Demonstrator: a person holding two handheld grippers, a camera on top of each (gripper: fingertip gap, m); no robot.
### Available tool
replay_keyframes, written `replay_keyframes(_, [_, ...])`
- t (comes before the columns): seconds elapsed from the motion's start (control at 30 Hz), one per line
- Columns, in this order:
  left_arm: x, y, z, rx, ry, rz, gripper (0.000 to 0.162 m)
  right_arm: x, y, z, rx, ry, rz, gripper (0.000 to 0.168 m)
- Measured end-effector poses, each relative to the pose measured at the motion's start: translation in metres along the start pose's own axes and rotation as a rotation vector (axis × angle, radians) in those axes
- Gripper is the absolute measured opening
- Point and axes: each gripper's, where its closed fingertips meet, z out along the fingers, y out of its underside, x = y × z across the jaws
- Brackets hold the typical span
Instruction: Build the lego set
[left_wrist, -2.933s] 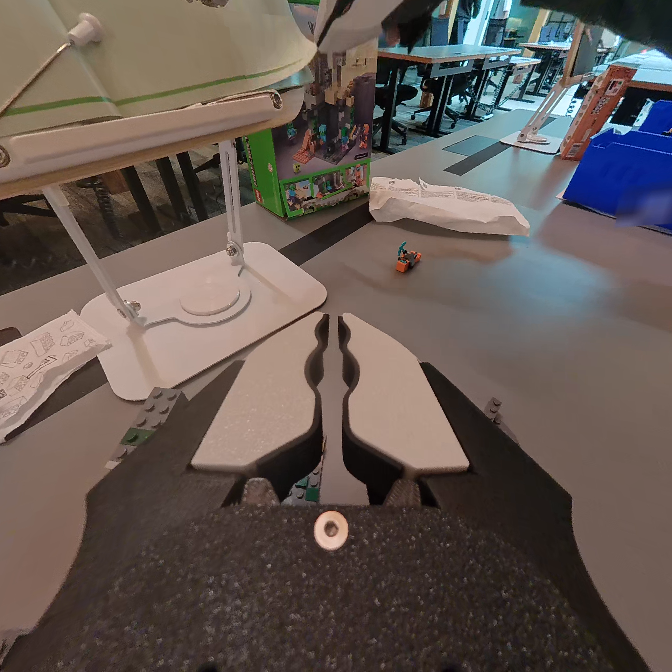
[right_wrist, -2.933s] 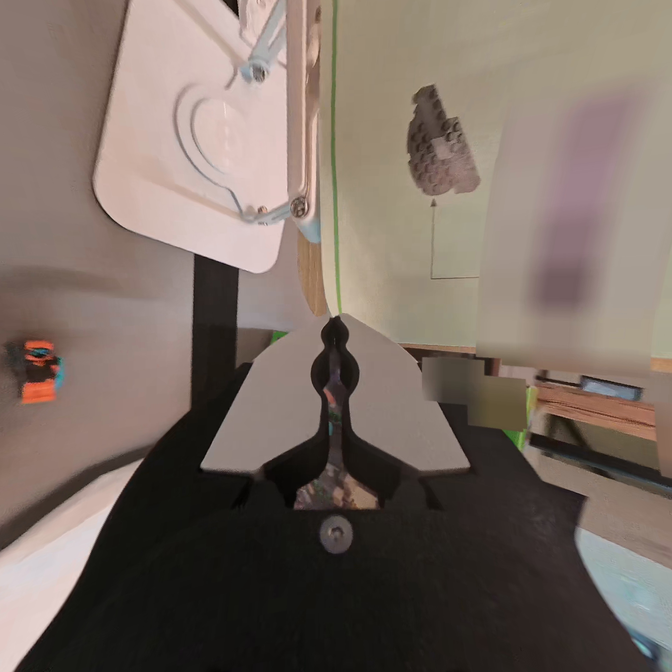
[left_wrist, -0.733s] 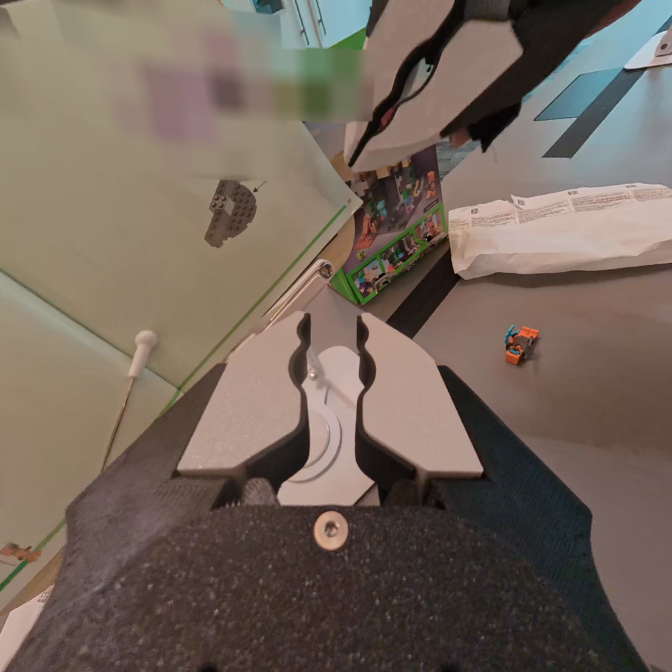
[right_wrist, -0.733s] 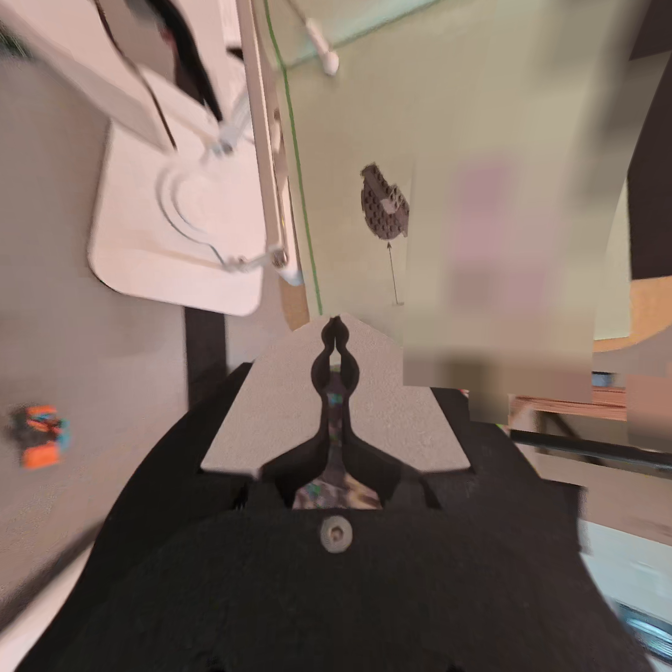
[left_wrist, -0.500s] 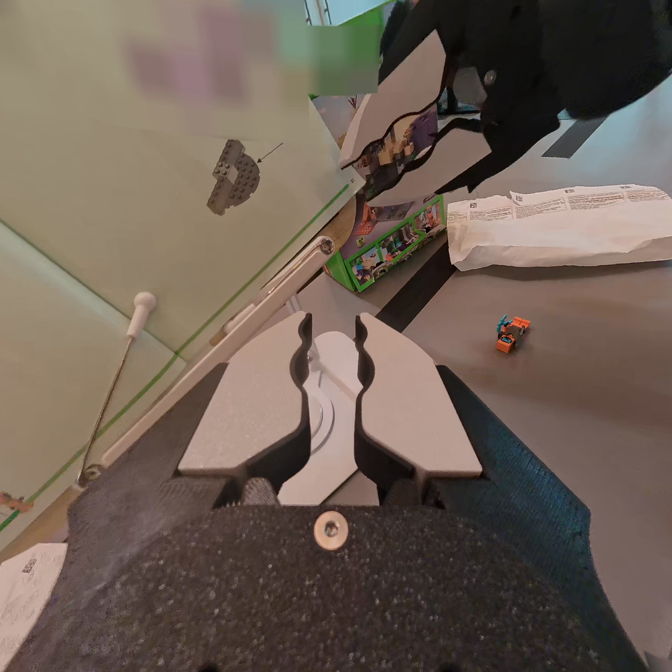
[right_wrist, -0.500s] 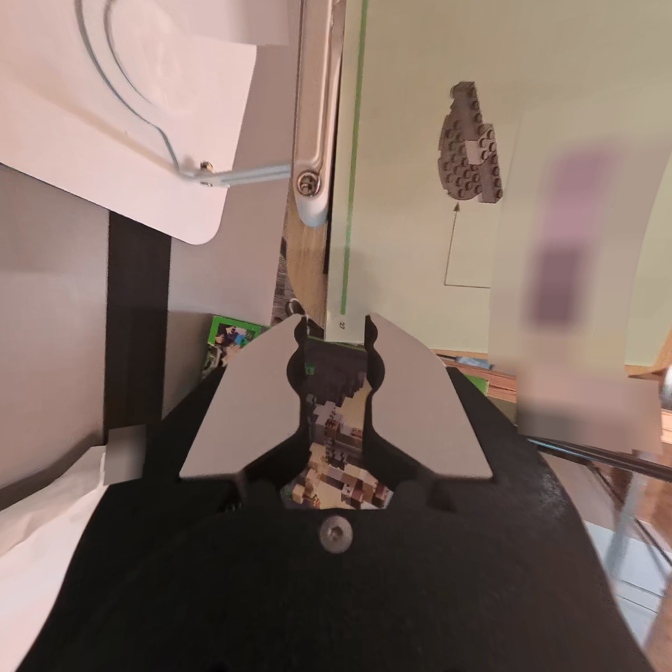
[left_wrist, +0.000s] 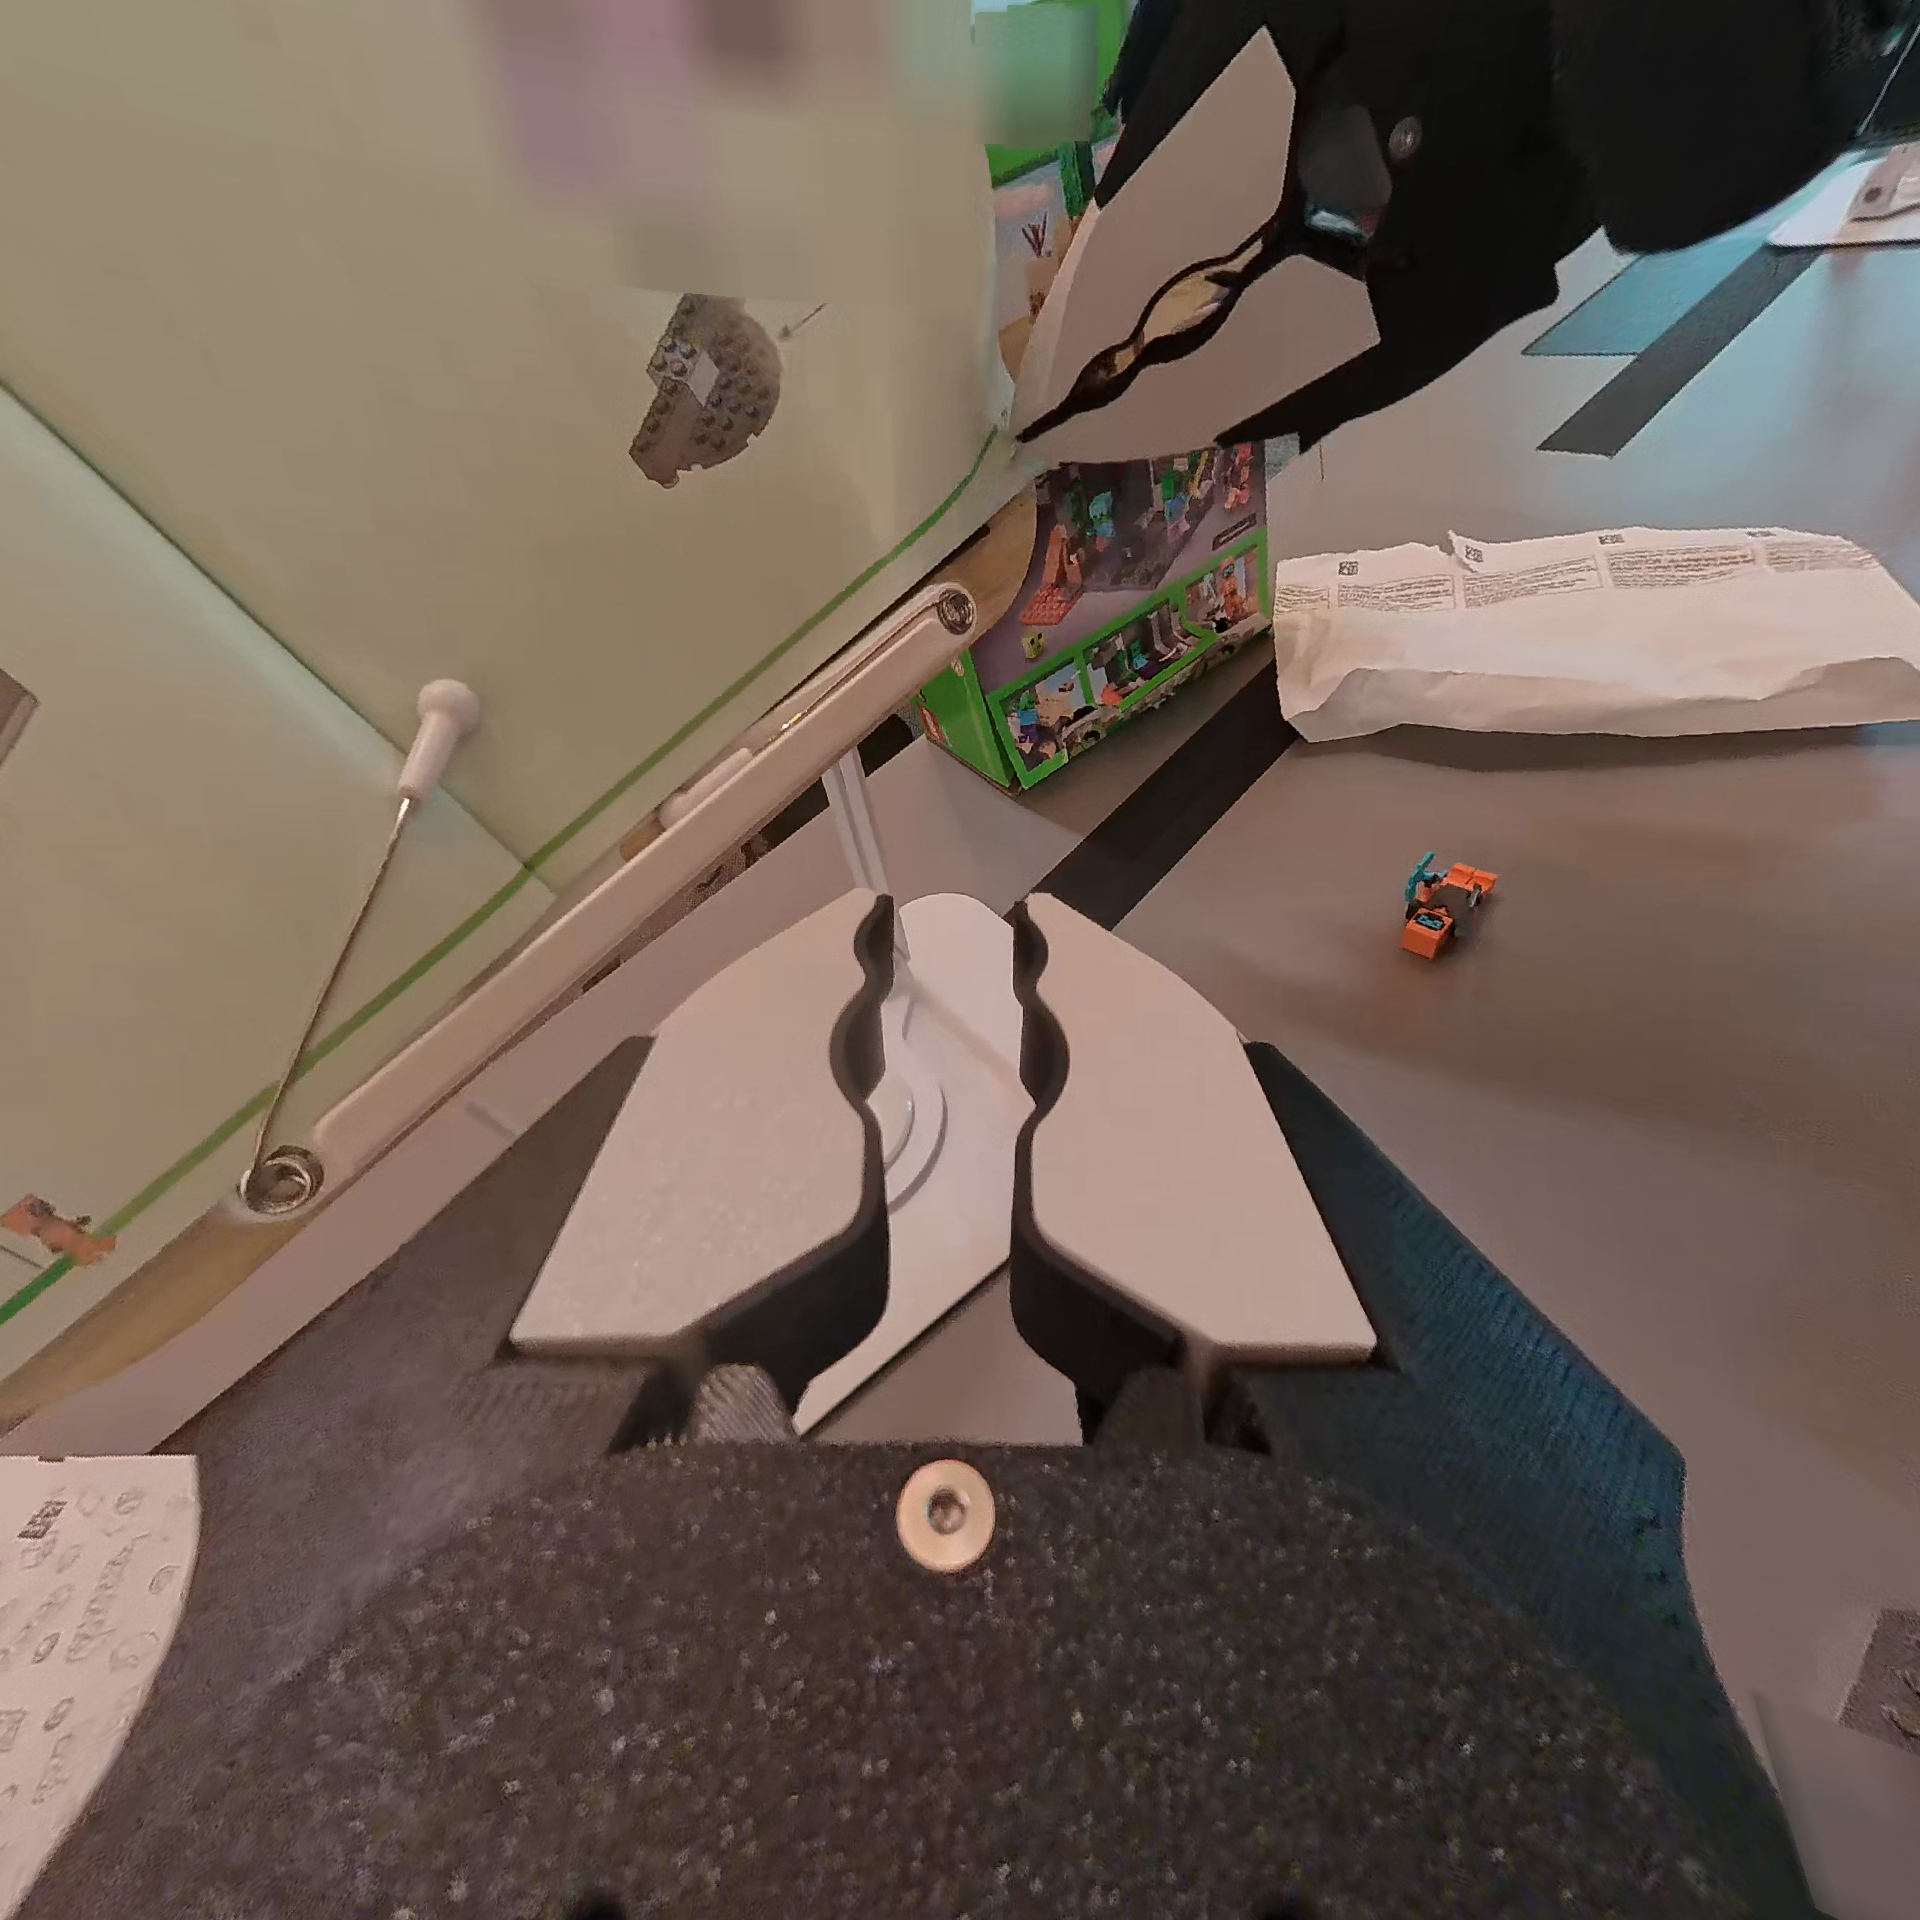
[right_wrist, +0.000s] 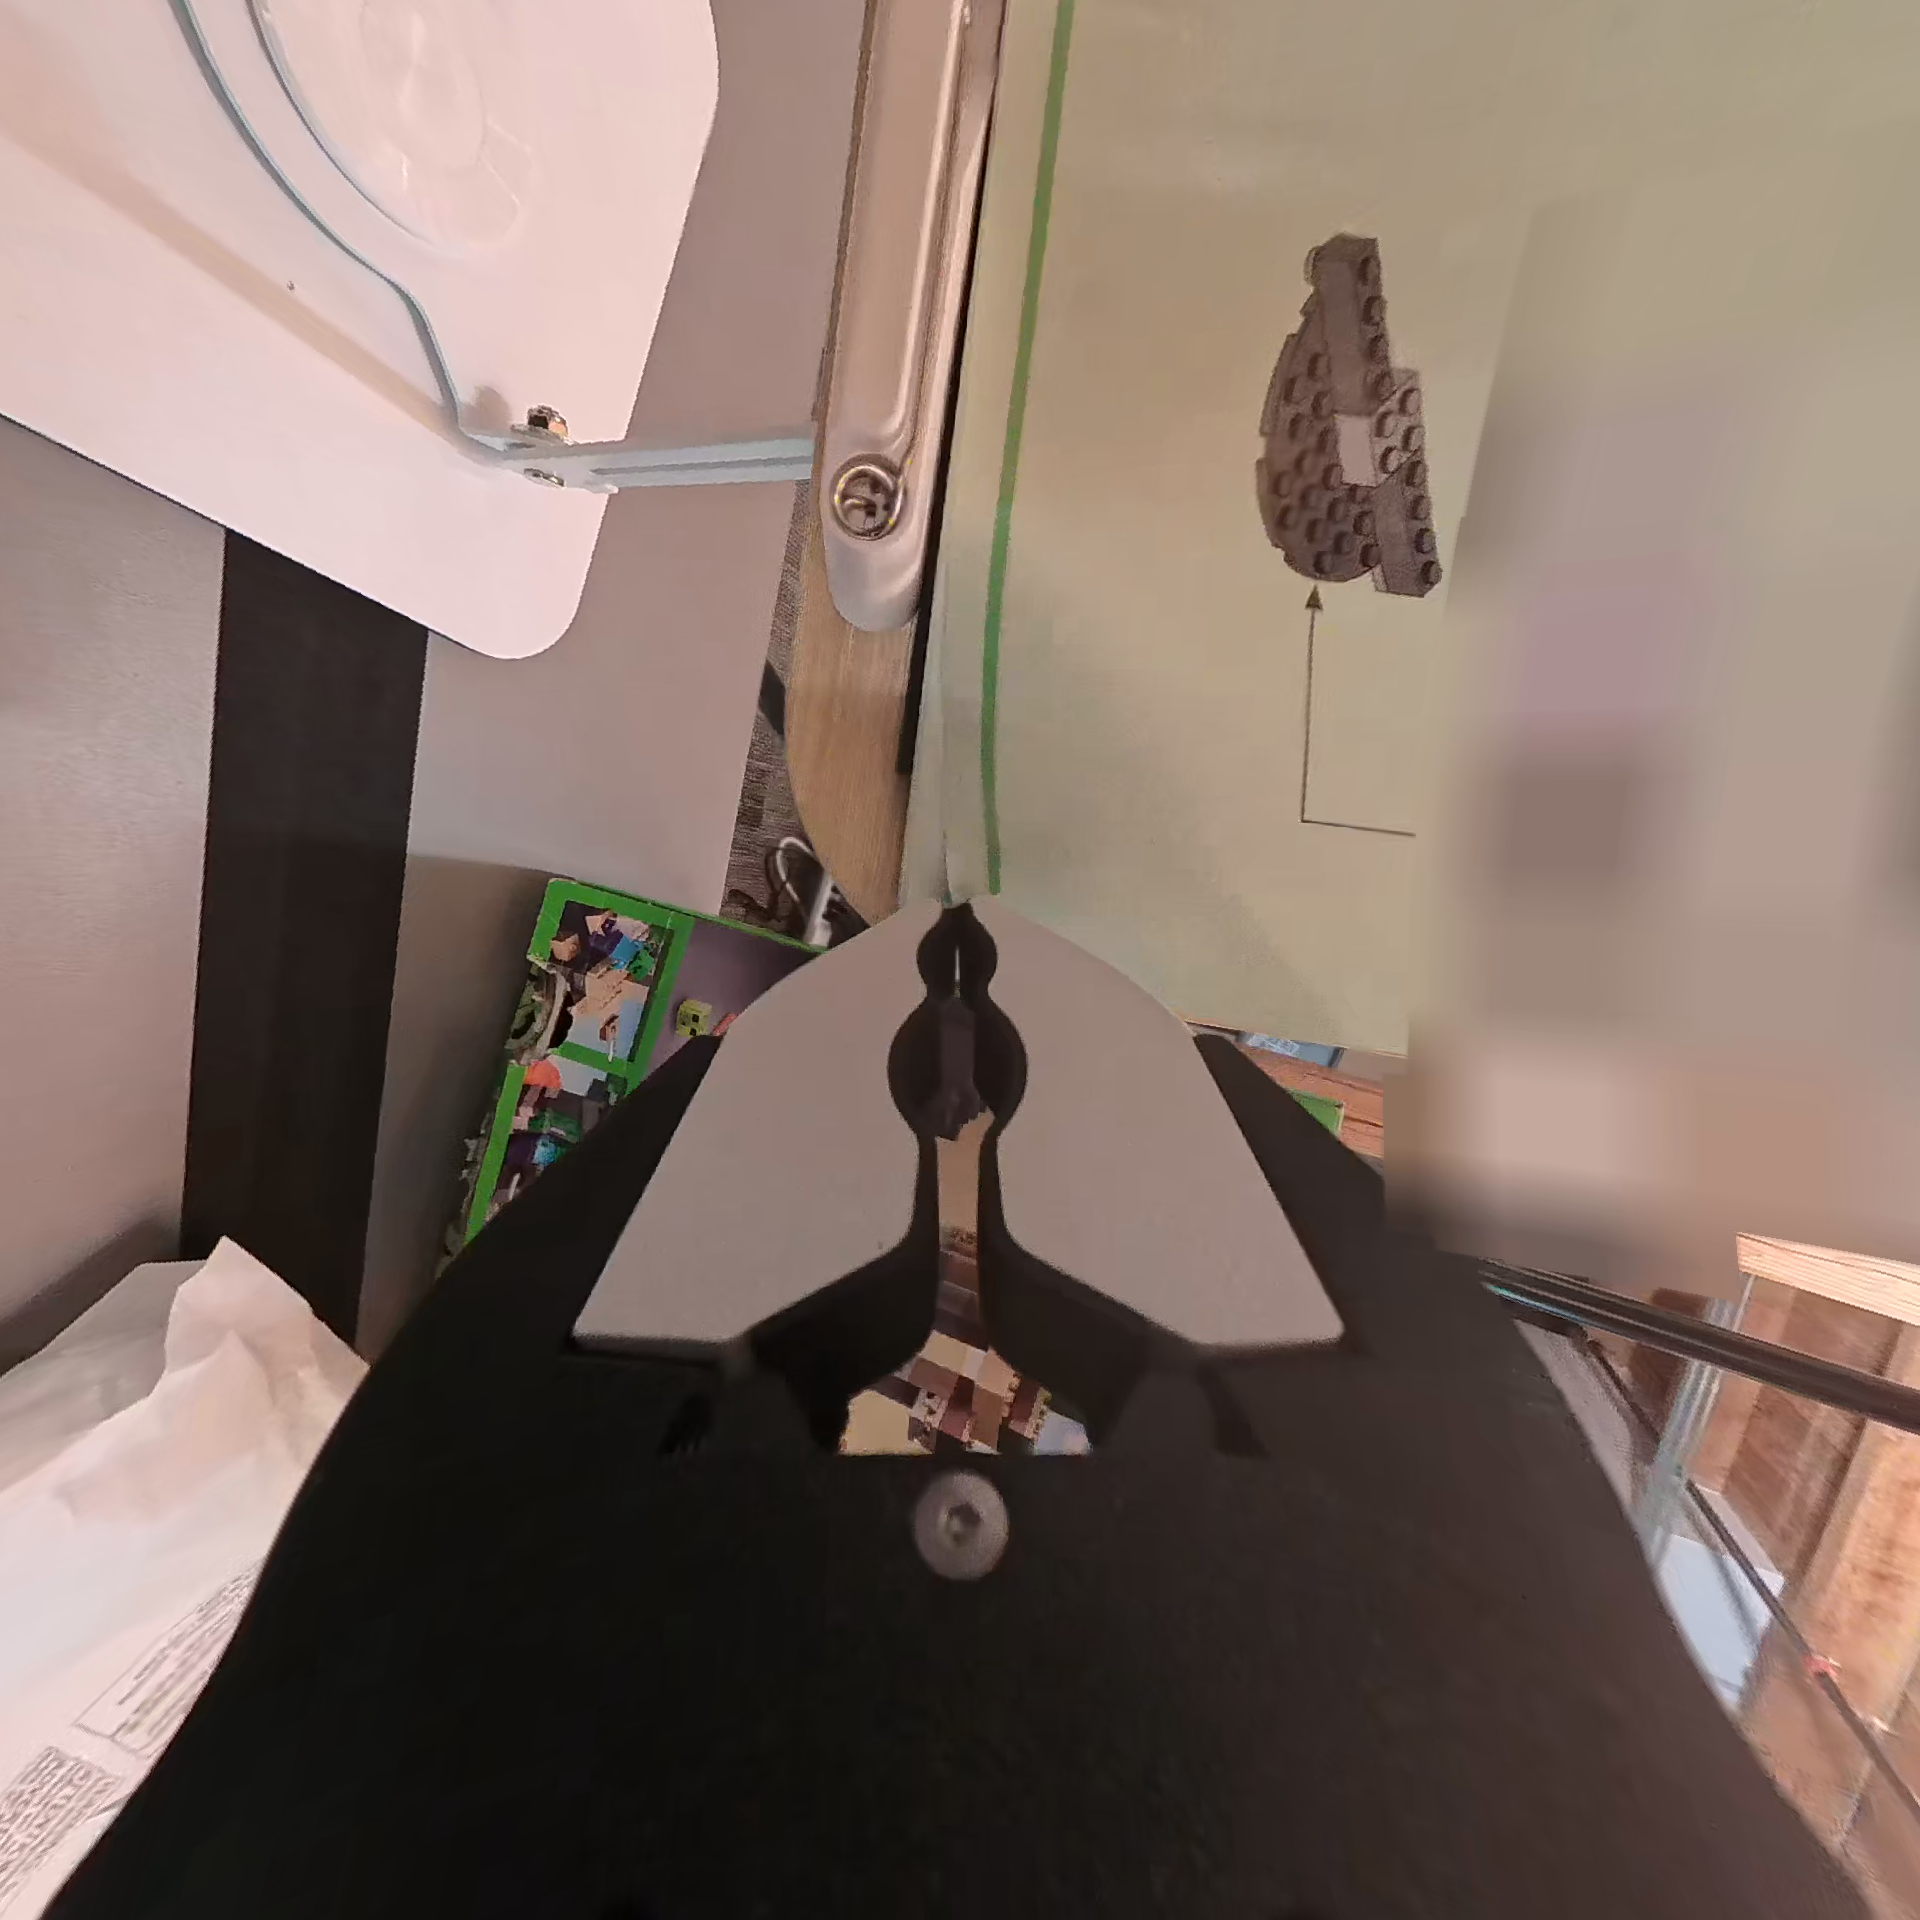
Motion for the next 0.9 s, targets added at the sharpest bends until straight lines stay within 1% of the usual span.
replay_keyframes(0.13, [0.0,0.004,-0.002,-0.002,0.002,-0.008,0.022,0.003,-0.002,-0.002,0.003,-0.019,0.026,0.0])
replay_keyframes(0.33, [-0.002,0.006,-0.001,-0.001,0.003,-0.011,0.023,0.012,-0.012,-0.012,0.054,-0.017,0.143,0.0])
replay_keyframes(0.5, [-0.002,-0.009,0.005,0.033,-0.007,0.008,0.028,0.019,-0.021,-0.017,0.117,-0.007,0.248,0.0])
replay_keyframes(0.6, [-0.005,-0.02,0.012,0.047,-0.018,0.016,0.033,0.025,-0.033,-0.021,0.165,0.007,0.292,0.0])
replay_keyframes(0.7, [-0.007,-0.031,0.015,0.065,-0.03,0.023,0.035,0.031,-0.046,-0.024,0.212,0.027,0.319,0.0])
replay_keyframes(0.9, [-0.011,-0.035,0.013,0.088,-0.055,0.013,0.037,0.046,-0.072,-0.027,0.312,0.069,0.377,0.0])
